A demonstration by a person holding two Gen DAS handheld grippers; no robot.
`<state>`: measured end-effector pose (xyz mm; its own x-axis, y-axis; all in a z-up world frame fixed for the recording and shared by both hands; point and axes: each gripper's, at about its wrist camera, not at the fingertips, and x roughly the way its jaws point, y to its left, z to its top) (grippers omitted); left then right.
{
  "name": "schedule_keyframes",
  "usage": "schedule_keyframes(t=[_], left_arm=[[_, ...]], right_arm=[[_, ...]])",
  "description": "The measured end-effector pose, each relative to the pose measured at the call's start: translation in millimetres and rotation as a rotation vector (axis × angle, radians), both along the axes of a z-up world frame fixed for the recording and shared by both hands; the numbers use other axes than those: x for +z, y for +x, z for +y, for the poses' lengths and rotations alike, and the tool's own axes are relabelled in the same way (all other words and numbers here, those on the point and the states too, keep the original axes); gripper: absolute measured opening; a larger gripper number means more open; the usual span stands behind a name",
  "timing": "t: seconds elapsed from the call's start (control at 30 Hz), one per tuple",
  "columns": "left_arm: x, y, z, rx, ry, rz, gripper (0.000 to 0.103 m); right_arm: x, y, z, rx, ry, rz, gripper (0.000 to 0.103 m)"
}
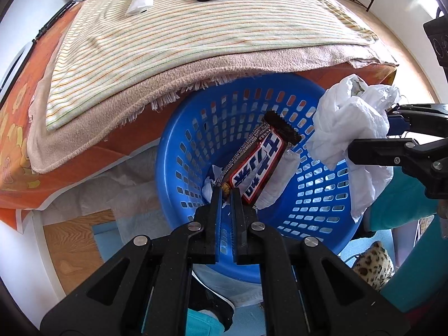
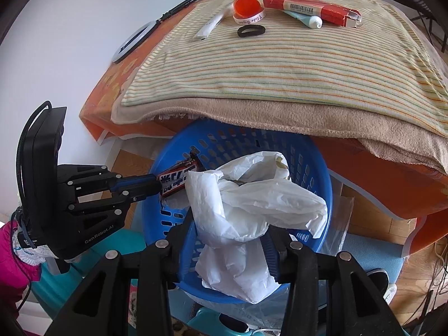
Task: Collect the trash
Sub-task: 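Carry the wrapper and plastic bag over the blue basket and release both, then move both grippers back over the towel toward the red box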
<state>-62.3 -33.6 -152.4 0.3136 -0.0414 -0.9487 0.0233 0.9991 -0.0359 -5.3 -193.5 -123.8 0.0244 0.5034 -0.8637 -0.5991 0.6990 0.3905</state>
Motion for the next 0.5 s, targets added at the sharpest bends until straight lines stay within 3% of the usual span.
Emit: schedule_keyframes(t=[0.2,0.33,0.47,0.5], left_arm=[[-2.7,2.6,2.0,0.011,0.003,0.009,0.005],[-3.0,2.1,3.6,0.019,0.003,0.003,0.026],[-2.3,1.9,5.9,0.028,0.000,0.001,0.027],[-1.9,2.4,6.7,0.031,-0.003,0.001,0.027]], right_arm=[[-0.1,-0.9,2.3,0.006,-0.018,-0.015,0.047],[1.6,0.1,0.8,0.001,-0.022,-0.026,0.056],[3.2,0.8,0.5,0.000,-0.029,-0.037,0.056],[3.4,0.8,0.4,-0.002,-0.031,-0.041,0.062]])
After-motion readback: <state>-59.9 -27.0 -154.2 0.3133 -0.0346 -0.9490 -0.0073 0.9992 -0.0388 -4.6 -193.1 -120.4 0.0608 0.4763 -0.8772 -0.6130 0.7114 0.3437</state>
